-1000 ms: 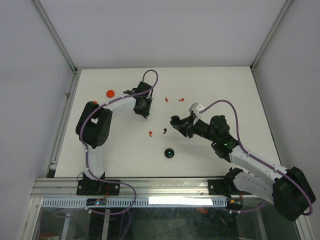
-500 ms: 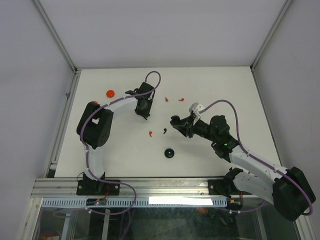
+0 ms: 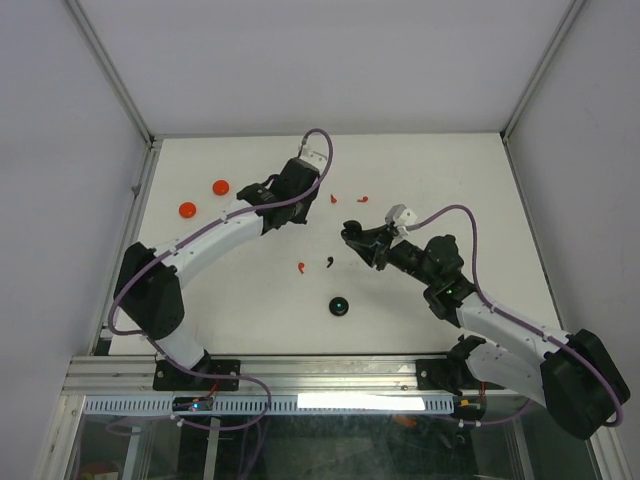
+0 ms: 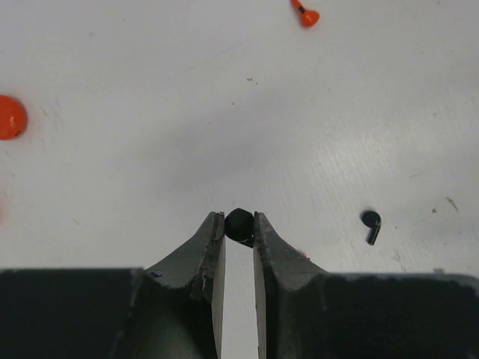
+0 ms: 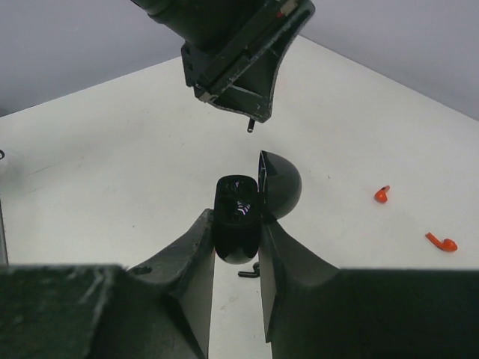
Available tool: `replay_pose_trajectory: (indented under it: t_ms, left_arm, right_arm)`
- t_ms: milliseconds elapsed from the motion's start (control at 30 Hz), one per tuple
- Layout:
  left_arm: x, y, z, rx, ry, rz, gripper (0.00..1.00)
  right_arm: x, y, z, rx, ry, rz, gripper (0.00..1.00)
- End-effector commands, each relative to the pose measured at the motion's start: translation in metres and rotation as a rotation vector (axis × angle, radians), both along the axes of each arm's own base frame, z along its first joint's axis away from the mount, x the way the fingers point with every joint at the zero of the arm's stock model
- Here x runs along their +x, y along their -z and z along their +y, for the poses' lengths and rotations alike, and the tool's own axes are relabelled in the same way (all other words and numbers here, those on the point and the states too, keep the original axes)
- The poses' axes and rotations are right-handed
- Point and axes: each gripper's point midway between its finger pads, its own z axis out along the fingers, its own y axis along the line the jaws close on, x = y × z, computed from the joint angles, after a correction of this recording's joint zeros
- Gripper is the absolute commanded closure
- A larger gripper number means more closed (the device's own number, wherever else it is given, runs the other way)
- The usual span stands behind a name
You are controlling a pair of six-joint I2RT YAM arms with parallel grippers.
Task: Insert the wireless bluetooth earbuds into the charging case
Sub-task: Pick up the earbud from the center of the board, then place the earbud in the charging case.
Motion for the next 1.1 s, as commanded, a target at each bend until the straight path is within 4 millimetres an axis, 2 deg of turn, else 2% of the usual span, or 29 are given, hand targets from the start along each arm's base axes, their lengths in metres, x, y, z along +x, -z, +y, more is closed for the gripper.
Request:
replay_pose_trajectory:
  t_ms: [0,200,267,533,567,700,1067]
  left_arm:
    - [-0.005,-0.062,-0.001,-0.005,0.008,-0.200,0.94]
    - [-0.023,-0.109,-0.014,-0.081,0.055,-0.342,0.94]
    - [-0.033,-0.130,-0.016,-0.112,0.080,-0.403,0.94]
    - [-0.063,-0.172,-0.036,-0.153,0.205,-0.599,0.94]
    - [-0.066,-0.170,-0.037,-0.146,0.223,-0.609,0.94]
    - [-0.078,-0.184,-0.045,-0.183,0.278,-0.713,0.94]
    - [-0.097,-0.195,-0.065,-0.254,0.435,-0.842,0.94]
  right_arm:
    - [0.007,-0.042,0.005,0.086,0.010,-0.147,1.00]
    - [0.012,-0.049,0.011,0.085,0.025,-0.223,1.00]
    - [0.015,-0.053,0.012,0.089,0.038,-0.243,1.00]
    - [0.022,-0.067,0.016,0.136,0.075,-0.304,1.00]
    - [0.022,-0.069,0.017,0.142,0.075,-0.309,1.00]
    - [0.021,-0.073,0.020,0.168,0.069,-0.317,1.00]
    - [0.008,-0.079,0.023,0.211,0.021,-0.324,1.00]
